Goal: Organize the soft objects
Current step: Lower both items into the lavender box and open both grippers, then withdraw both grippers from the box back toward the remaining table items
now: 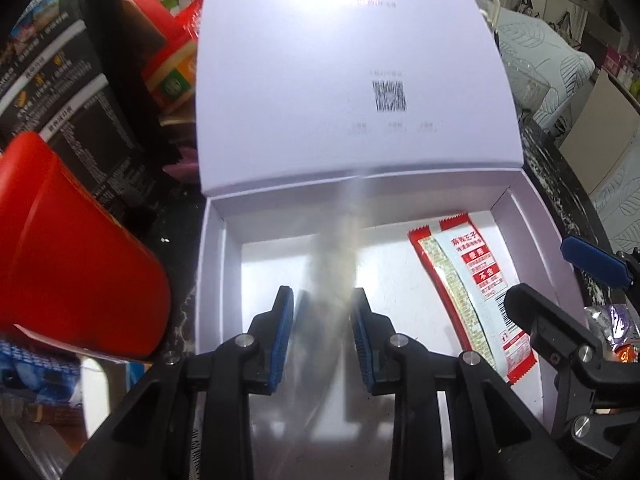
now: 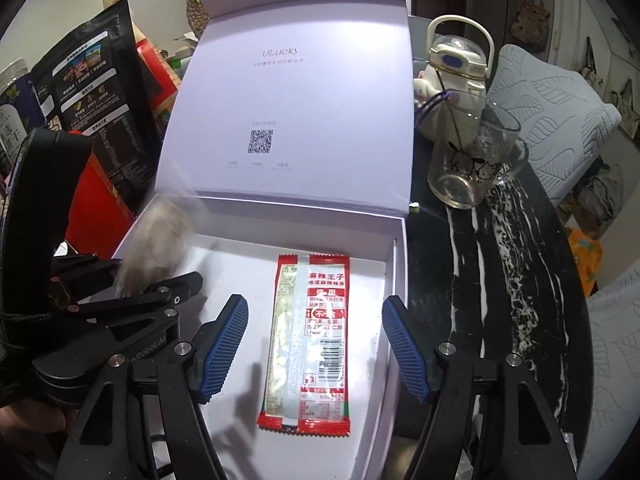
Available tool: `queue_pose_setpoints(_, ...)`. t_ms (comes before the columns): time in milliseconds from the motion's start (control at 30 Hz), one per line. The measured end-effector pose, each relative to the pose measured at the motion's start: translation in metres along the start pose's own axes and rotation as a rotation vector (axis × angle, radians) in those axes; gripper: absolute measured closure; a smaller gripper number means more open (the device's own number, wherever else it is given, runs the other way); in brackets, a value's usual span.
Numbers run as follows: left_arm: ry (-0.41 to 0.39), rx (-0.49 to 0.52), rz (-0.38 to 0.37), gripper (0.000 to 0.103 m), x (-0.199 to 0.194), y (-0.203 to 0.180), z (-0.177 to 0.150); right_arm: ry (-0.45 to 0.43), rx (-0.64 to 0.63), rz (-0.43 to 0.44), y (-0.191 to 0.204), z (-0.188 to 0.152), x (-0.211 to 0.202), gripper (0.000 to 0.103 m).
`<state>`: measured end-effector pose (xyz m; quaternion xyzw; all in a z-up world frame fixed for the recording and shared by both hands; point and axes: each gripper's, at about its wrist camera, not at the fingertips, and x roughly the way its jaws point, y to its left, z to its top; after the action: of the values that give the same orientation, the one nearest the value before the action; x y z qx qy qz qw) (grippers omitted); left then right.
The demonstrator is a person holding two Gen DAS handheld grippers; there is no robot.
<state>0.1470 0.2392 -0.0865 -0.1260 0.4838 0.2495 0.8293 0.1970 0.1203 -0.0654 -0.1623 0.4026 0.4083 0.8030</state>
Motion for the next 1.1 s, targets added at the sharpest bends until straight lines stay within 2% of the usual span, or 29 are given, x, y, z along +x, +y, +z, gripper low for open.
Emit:
queue_pose_setpoints(33,-0.008,-0.001,0.001,0.063,-0.003,-0.001,-0.001,-0.005,0.000,0.000,0.000,0.000,-0.003,0.033)
queue_pose_setpoints(100,-0.031,-0.005,0.005,0.018,-0.010,-0.001,0.000,-0.018,0.001,0.000,0.000,0.000,-0.008,0.033)
queue_pose_setpoints(133,-0.046,-0.009,0.015,0.012,-0.012,-0.001,0.001,-0.022,0.001,0.000,0.001,0.000,-0.011,0.033)
queue_pose_setpoints(200,-0.070,-0.018,-0.006,0.012,-0.019,-0.001,0.003,-0.039,0.007,-0.007,-0.001,0.001,-0.018,0.032)
queue_pose_setpoints(367,-0.131,-0.033,0.005,0.012,-0.039,-0.002,0.005,-0.071,0.011,-0.004,-0.004,0.007,-0.030,0.032)
queue_pose_setpoints(600,-0.204,-0.057,-0.017,0.012,-0.079,0.016,0.004,-0.133,-0.003,0.009,0.002,0.010,-0.057,0.032)
queue_pose_setpoints(1100,-0.406,-0.006,-0.057,0.012,-0.175,0.008,-0.012,-0.276,-0.024,-0.013,0.011,0.006,-0.139,0.032)
